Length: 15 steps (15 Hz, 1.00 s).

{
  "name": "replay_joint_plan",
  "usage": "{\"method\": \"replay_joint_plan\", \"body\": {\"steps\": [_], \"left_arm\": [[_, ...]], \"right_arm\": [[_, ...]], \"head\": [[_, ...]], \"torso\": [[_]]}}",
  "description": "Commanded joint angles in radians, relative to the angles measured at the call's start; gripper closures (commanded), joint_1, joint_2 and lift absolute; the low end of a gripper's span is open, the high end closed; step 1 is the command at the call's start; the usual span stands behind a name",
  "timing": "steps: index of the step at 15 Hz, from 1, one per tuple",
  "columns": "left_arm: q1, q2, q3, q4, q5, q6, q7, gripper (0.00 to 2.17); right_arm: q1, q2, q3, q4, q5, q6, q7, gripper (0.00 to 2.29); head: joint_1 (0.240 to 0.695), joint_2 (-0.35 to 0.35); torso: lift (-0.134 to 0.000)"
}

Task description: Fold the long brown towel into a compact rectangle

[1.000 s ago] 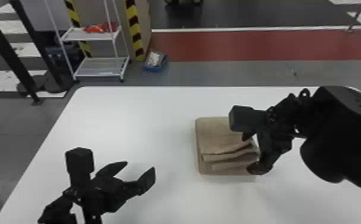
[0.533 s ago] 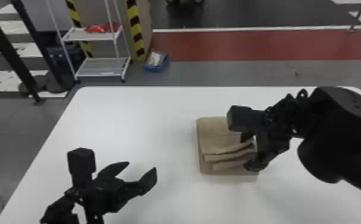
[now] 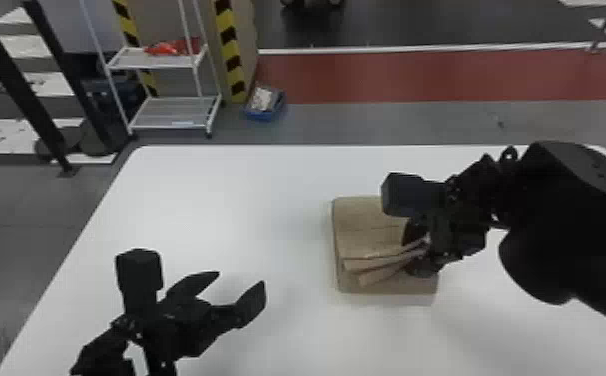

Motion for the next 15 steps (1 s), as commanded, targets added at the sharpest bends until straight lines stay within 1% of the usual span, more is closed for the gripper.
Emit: {"method": "replay_joint_plan", "body": {"steps": [1,2,3,7,10,12,14,15], "left_arm": [[0.0,-0.003,0.0,-0.003,0.0,0.0,-0.001,0.08],[0.0,-0.003,0.0,-0.004,0.002,0.0,-0.001,0.08],[0.0,-0.003,-0.002,-0.004,0.002,0.0,-0.003,0.08],[-0.008,-0.003,-0.018,-0.006,0.0,0.003,-0.015,0.08],[-0.011,-0.003,-0.067,-0.009,-0.006,-0.003,-0.016,0.08],[-0.014,-0.003,-0.114,0.008,-0.001,-0.04,-0.03,0.08],[-0.014,-0.003,-0.153,0.034,0.002,-0.117,-0.029,0.08],[-0.014,-0.003,-0.172,0.045,0.003,-0.126,-0.038,0.12]], "right_arm": [[-0.001,0.008,-0.002,0.0,-0.003,0.0,-0.001,1.12],[-0.003,0.011,-0.005,0.0,-0.006,0.0,-0.003,1.37],[-0.003,0.014,-0.008,0.0,-0.006,0.006,-0.008,1.56],[-0.001,0.017,-0.042,-0.008,-0.018,0.012,-0.014,1.6],[-0.001,0.021,-0.063,-0.015,-0.019,0.015,-0.014,1.6],[-0.001,0.025,-0.083,-0.023,-0.021,0.012,-0.015,1.6],[-0.003,0.039,-0.1,-0.025,-0.022,0.012,-0.023,1.6],[-0.001,0.042,-0.103,-0.025,-0.022,0.012,-0.026,1.6]], "head": [[0.695,0.086],[0.695,0.087],[0.695,0.091],[0.695,0.09],[0.695,0.077],[0.695,0.051],[0.695,0.029],[0.695,0.02]], "torso": [[-0.12],[-0.12],[-0.12],[-0.12],[-0.12],[-0.12],[-0.12],[-0.12]]}}
